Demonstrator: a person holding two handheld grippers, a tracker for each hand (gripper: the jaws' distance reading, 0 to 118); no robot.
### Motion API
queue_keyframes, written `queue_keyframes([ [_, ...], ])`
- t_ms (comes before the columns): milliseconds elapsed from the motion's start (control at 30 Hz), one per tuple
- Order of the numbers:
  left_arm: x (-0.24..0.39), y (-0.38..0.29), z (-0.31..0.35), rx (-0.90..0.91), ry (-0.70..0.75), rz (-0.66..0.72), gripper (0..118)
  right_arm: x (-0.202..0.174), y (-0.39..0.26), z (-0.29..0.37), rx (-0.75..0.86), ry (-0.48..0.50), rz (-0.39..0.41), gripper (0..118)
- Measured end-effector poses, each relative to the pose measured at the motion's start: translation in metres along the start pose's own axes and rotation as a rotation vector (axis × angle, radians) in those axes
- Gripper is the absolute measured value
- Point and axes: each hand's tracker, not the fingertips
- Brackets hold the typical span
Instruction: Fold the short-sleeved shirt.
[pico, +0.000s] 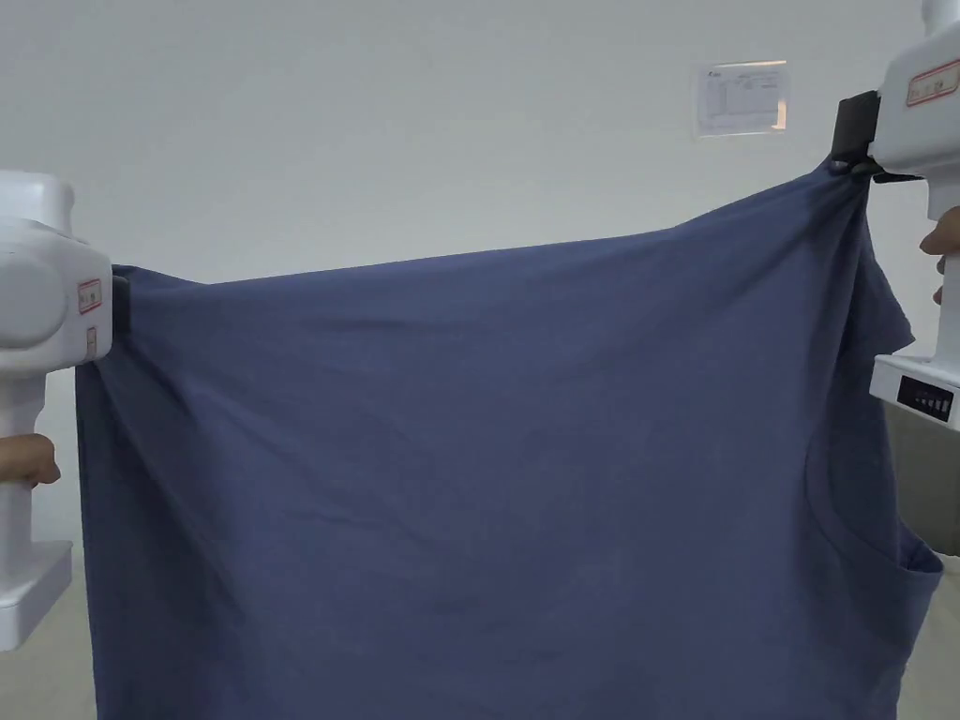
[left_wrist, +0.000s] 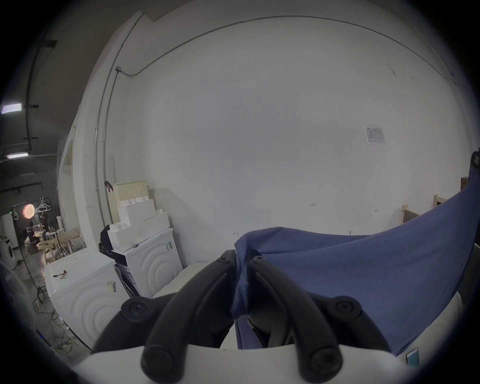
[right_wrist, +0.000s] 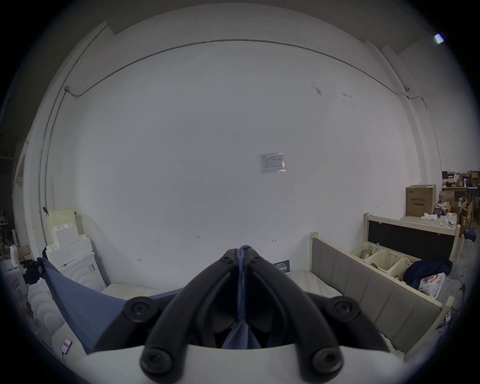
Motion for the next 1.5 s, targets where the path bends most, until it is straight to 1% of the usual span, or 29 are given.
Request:
queue_keyframes([
  [100,0.001,-0.001,-0.009,-0.006,-0.016,0.008,7,-0.004,-0.006,-0.003,-0.004,-0.013,0.005,7],
  [233,0.004,-0.005,-0.023,-0.019,-0.019,0.015,7,-0.005,-0.012,-0.018,-0.026,-0.004,-0.006,7],
  [333,0.007,-0.009,-0.038,-0.034,-0.024,0.018,7,-0.010,-0.019,-0.035,-0.043,-0.012,0.009,7],
  [367,0.008,-0.011,-0.044,-0.035,-0.023,0.015,7,-0.005,-0.021,-0.046,-0.047,-0.012,0.012,7],
  [567,0.023,-0.021,-0.091,-0.068,-0.021,-0.002,7,-0.011,-0.037,-0.092,-0.087,-0.021,0.023,7],
  [667,0.033,-0.026,-0.123,-0.093,-0.021,-0.007,7,-0.006,-0.045,-0.139,-0.112,-0.023,0.033,7],
  [733,0.039,-0.030,-0.146,-0.106,-0.022,-0.011,7,-0.007,-0.051,-0.164,-0.131,-0.027,0.034,7],
  [800,0.047,-0.035,-0.170,-0.119,-0.020,-0.011,7,-0.009,-0.058,-0.188,-0.150,-0.028,0.051,7],
  [900,0.064,-0.045,-0.202,-0.133,-0.009,-0.065,7,-0.012,-0.071,-0.216,-0.170,-0.038,0.060,7],
  [1033,0.083,-0.057,-0.241,-0.143,-0.019,-0.083,7,-0.008,-0.085,-0.250,-0.197,-0.052,0.024,7],
  [1133,0.095,-0.066,-0.258,-0.136,0.001,-0.116,6,-0.009,-0.085,-0.278,-0.203,-0.061,0.030,7],
  [1167,0.099,-0.068,-0.264,-0.125,-0.007,-0.153,6,-0.012,-0.084,-0.279,-0.198,-0.064,0.030,7],
  [1233,0.106,-0.070,-0.276,-0.135,0.007,-0.162,6,-0.016,-0.082,-0.286,-0.182,-0.059,0.025,7],
  [1267,0.107,-0.071,-0.281,-0.137,-0.001,-0.145,6,-0.018,-0.080,-0.289,-0.176,-0.056,0.034,7],
  [1300,0.102,-0.071,-0.283,-0.140,-0.018,-0.087,6,-0.020,-0.079,-0.293,-0.169,-0.059,0.038,7],
  [1333,0.100,-0.072,-0.287,-0.144,-0.033,-0.067,6,-0.017,-0.079,-0.300,-0.170,-0.066,0.049,7],
  [1367,0.099,-0.073,-0.290,-0.150,-0.021,-0.040,6,-0.017,-0.080,-0.304,-0.172,-0.061,0.054,7],
  [1467,0.102,-0.085,-0.293,-0.150,-0.013,-0.062,6,-0.013,-0.094,-0.307,-0.181,-0.054,0.063,7],
  [1500,0.103,-0.090,-0.291,-0.154,-0.016,-0.075,6,-0.014,-0.101,-0.307,-0.188,-0.054,0.080,7],
])
